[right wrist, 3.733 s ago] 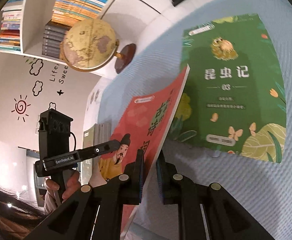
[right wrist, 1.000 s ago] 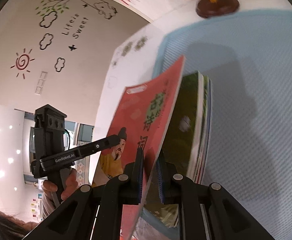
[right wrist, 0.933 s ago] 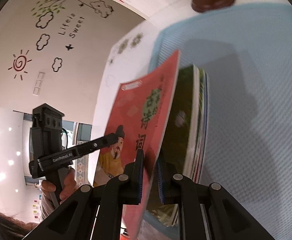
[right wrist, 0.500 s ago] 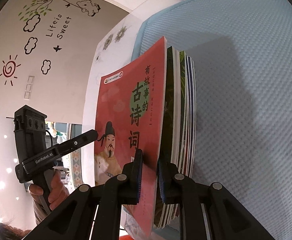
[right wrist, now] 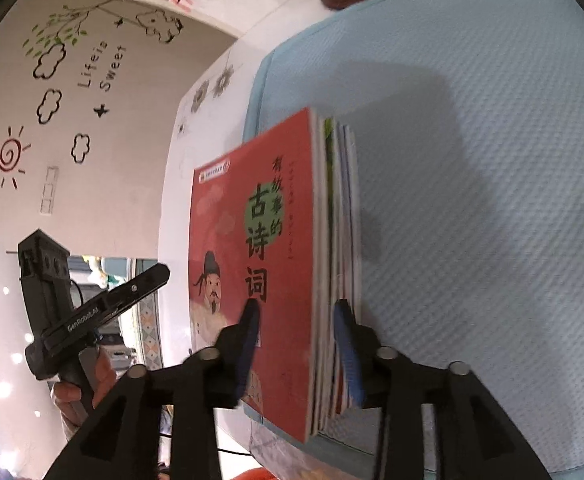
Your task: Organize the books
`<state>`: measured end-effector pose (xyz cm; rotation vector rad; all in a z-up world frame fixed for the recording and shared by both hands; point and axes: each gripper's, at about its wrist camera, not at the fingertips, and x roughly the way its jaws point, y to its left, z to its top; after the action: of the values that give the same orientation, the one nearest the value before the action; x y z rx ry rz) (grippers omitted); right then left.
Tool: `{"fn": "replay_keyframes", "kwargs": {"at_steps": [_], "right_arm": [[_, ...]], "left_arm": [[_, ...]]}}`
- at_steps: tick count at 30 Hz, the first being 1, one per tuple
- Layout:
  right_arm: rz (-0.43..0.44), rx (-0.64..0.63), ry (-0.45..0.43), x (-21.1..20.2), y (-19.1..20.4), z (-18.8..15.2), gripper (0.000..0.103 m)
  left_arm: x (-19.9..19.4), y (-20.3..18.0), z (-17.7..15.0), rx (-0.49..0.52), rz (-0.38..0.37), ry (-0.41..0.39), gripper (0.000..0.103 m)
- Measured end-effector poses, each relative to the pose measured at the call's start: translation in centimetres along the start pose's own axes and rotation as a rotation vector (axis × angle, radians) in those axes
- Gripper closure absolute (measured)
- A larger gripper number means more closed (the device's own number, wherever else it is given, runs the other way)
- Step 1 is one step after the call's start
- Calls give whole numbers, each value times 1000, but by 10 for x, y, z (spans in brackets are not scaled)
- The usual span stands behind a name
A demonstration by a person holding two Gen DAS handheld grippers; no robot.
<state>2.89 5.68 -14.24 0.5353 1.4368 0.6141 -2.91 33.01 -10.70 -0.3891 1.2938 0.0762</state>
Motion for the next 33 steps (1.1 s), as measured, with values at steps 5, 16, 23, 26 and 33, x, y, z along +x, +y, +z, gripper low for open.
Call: {"fn": "replay_keyframes", "kwargs": {"at_steps": [5, 16, 23, 26, 33], "right_arm": [[-29, 15, -30, -29, -25, 5, 46], [-301, 10, -158, -135, -120, 25, 46], [-447, 115, -228, -188, -198, 36, 46], [-504, 95, -211, -190, -218, 41, 46], [-541, 57, -246, -178, -223, 52, 30]], "left_arm": [[-10, -41, 2, -8, -14, -74, 30], [31, -191, 0, 123, -2, -135, 29], [97, -258, -14, 188, 6, -40, 29], [121, -269, -19, 188, 21, 3, 29], [158, -278, -22, 200, 19, 55, 23]]}}
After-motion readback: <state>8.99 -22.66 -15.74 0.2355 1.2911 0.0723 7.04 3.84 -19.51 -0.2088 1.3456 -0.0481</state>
